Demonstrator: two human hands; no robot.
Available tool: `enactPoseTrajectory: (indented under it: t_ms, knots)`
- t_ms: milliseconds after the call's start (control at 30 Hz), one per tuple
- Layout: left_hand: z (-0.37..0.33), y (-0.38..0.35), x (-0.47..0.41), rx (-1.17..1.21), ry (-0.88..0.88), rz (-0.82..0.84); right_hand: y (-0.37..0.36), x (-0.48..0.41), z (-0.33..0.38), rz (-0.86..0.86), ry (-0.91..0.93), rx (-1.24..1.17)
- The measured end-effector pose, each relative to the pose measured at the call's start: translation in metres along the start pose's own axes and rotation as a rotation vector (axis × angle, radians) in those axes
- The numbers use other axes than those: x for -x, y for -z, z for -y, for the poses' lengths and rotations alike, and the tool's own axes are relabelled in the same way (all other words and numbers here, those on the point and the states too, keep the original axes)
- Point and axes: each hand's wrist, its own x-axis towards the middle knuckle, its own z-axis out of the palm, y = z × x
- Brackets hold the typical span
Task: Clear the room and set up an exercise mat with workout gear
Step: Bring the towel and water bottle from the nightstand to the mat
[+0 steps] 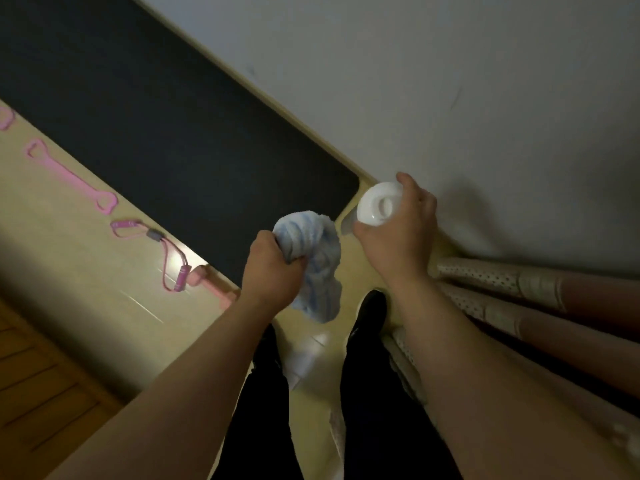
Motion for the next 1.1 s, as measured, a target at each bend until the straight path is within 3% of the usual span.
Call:
enactPoseTrajectory:
  t_ms: [167,400,700,1100]
  knots:
    - [0.081,-0.092,-0.047,-0.102,0.057,0.079,-0.090,-0.022,-0.106,0.149,-0.065,0.145]
    - [0.161,-0.197,-0.102,-0.290,0.073,0.216,-0.171,-0.055,-0.209,0.211,-0.065,0.254]
    - [0.235,-0.270,-0.135,-0.378,0.054,0.362,-0.233,-0.098,-0.263,0.198,0.045,0.294]
    - [0.266,-0.321,-0.168,-0.458,0.101,0.425,-0.280,-0.115,-0.290,0.224,0.203,0.356]
